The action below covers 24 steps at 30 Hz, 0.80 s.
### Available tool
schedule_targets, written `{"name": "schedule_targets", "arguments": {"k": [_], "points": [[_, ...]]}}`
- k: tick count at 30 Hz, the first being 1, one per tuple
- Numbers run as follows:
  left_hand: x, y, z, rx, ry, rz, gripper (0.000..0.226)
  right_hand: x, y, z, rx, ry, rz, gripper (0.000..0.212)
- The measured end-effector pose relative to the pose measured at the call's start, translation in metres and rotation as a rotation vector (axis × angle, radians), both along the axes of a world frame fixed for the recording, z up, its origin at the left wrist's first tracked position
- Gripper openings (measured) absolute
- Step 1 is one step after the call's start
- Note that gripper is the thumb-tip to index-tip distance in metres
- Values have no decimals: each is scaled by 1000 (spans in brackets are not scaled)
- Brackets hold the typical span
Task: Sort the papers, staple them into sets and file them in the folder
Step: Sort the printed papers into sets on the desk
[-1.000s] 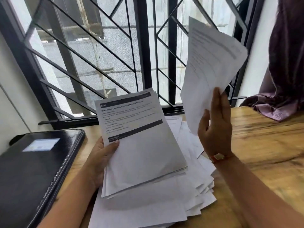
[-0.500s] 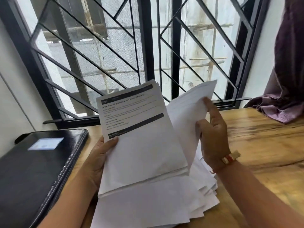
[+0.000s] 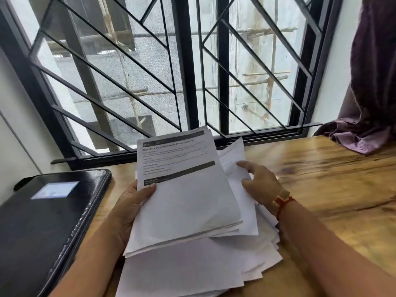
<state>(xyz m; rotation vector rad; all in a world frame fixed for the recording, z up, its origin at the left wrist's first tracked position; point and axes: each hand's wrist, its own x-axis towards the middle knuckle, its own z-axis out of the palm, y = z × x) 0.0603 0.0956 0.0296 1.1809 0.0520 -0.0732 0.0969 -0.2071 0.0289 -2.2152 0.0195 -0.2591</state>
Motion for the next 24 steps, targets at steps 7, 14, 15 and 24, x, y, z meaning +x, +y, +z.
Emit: {"name": "schedule_targets", "arguments": {"k": [7, 14, 15, 24], "points": [[0, 1, 0, -13, 7, 17, 34, 0, 2, 3, 662, -7, 283, 52], [0, 1, -1, 3, 18, 44, 30, 2, 4, 5, 891, 50, 395, 51], [0, 1, -1, 21, 18, 52, 30, 1, 4, 5, 918, 66, 401, 51], [-1, -2, -3, 108, 51, 8, 37, -10, 20, 7, 942, 87, 572, 65]]}}
